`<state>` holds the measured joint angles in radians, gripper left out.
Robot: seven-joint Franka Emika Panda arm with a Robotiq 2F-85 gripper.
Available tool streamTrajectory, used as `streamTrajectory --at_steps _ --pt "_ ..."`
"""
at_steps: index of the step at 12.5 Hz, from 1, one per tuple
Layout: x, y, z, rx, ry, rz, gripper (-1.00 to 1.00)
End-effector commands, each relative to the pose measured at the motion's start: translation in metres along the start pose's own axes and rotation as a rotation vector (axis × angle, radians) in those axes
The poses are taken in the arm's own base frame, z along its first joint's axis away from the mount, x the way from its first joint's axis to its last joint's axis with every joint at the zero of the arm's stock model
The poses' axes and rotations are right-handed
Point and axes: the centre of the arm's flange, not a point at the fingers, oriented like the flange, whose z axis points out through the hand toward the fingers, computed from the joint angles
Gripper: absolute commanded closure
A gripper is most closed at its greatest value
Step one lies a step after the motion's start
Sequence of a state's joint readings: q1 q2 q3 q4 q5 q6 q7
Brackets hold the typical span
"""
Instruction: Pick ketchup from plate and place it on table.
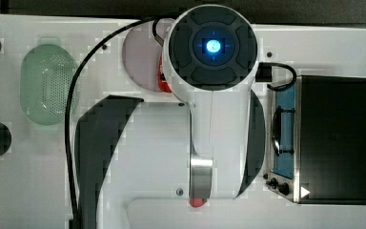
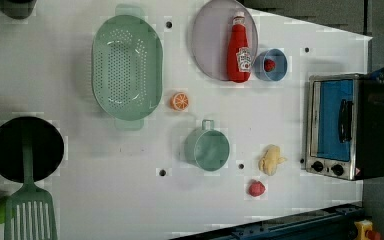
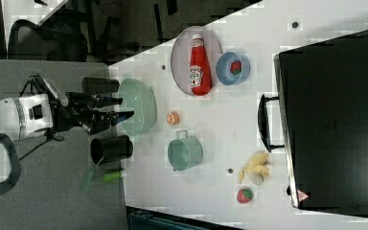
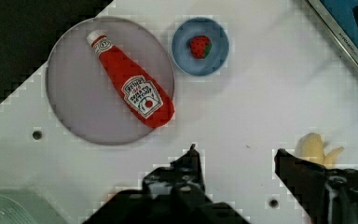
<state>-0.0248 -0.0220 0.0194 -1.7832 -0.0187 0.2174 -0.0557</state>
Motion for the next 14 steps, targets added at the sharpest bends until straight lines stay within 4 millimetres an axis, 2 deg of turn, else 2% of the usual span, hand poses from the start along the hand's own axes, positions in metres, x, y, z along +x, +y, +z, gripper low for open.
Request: streamTrajectory --at_steps 1,3,5,7,14 --pt "-0.035 0.069 -0.026 -0.052 -0.085 0.102 -0.59" --pt "-0.034 0.066 -0.023 -0.05 -0.083 0.099 -0.99" --pt "-0.028 0.055 -0.014 -0.037 -0.067 0.085 -1.0" --pt "-0.023 0.039 0.005 -0.035 -0.067 0.063 -1.0" --pt "-0.014 -0.025 0.104 -0.068 -0.14 -0.078 -1.0"
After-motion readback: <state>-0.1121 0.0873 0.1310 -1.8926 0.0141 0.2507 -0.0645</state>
